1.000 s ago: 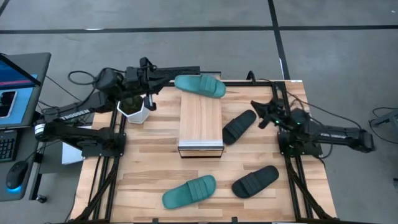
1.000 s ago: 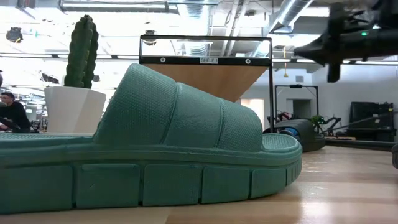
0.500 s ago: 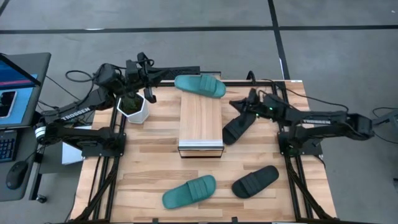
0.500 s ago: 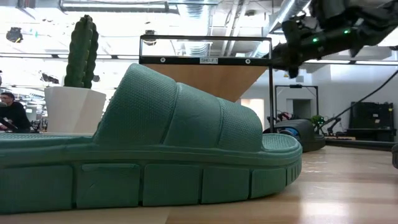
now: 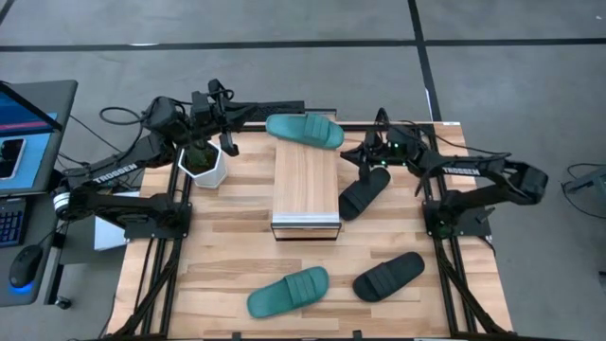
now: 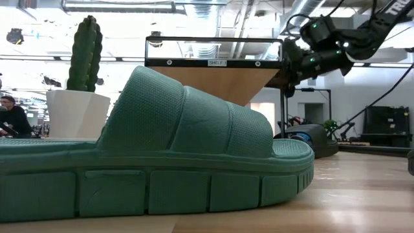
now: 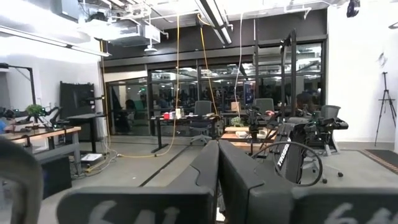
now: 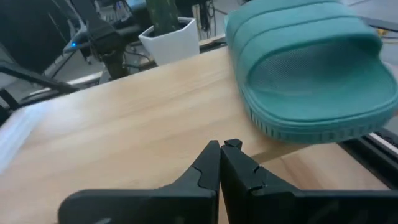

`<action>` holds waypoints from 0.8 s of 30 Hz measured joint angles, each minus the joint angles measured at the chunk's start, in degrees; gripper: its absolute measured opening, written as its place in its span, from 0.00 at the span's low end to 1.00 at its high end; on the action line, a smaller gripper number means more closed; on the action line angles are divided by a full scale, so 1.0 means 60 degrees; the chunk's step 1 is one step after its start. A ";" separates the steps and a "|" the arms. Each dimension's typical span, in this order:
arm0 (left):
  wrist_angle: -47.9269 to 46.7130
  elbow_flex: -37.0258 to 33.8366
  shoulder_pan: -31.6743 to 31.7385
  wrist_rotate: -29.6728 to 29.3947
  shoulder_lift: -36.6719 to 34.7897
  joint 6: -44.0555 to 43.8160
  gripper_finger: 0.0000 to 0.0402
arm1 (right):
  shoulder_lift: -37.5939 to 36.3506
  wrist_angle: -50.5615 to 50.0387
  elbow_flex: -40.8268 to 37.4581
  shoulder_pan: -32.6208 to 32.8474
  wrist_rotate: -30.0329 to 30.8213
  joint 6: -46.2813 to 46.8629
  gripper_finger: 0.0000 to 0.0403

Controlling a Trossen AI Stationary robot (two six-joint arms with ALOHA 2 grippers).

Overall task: Pick and place slides into the shelf
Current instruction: Put the top green slide on the shelf

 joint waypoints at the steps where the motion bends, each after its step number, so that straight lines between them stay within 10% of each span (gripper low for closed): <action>1: -0.0001 0.0000 0.0000 0.0000 -0.0001 0.0000 0.00 | 0.0120 0.0002 0.0078 -0.0001 -0.0039 -0.0063 0.00; 24: -0.0301 0.0004 0.0251 -0.0059 0.0002 0.0015 0.00 | 0.1218 0.0011 0.0950 -0.0858 0.0268 -0.0810 0.00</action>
